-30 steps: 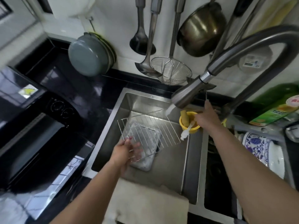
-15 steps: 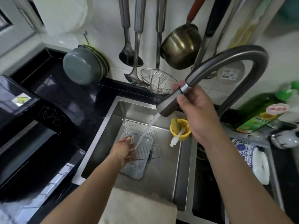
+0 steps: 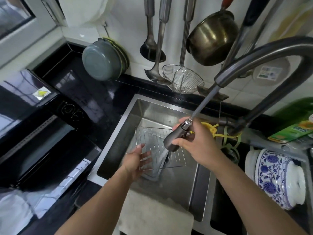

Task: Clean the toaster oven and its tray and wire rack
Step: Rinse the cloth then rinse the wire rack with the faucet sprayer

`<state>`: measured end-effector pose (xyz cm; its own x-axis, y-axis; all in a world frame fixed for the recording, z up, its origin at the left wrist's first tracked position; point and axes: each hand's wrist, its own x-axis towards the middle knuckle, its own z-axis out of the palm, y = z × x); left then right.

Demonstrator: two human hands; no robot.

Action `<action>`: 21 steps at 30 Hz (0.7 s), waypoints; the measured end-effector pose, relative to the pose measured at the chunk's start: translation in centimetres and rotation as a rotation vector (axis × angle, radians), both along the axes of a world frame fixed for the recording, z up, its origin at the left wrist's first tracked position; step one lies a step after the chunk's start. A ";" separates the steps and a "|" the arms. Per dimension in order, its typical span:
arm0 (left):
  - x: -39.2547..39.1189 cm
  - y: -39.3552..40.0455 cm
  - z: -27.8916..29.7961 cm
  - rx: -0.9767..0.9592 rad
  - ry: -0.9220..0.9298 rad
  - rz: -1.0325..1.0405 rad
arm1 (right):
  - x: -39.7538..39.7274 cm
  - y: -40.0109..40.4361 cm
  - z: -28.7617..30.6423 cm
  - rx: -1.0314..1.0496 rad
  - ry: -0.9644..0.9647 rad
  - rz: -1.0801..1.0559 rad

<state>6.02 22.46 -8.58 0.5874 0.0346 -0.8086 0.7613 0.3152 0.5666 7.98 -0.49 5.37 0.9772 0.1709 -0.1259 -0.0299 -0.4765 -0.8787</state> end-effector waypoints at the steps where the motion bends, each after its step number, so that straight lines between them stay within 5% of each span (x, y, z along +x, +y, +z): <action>1: 0.0 -0.1 -0.1 -0.011 0.005 0.016 | 0.0 0.1 -0.1 -0.033 -0.002 -0.003; 21: -1.0 -0.9 -2.9 -0.071 0.014 -0.016 | 5.6 3.7 -3.5 -0.125 -0.173 -0.236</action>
<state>5.06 21.58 -11.51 0.5759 -0.0322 -0.8169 0.7742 0.3423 0.5324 13.63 3.19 1.86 0.9968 -0.0691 0.0397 -0.0076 -0.5789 -0.8154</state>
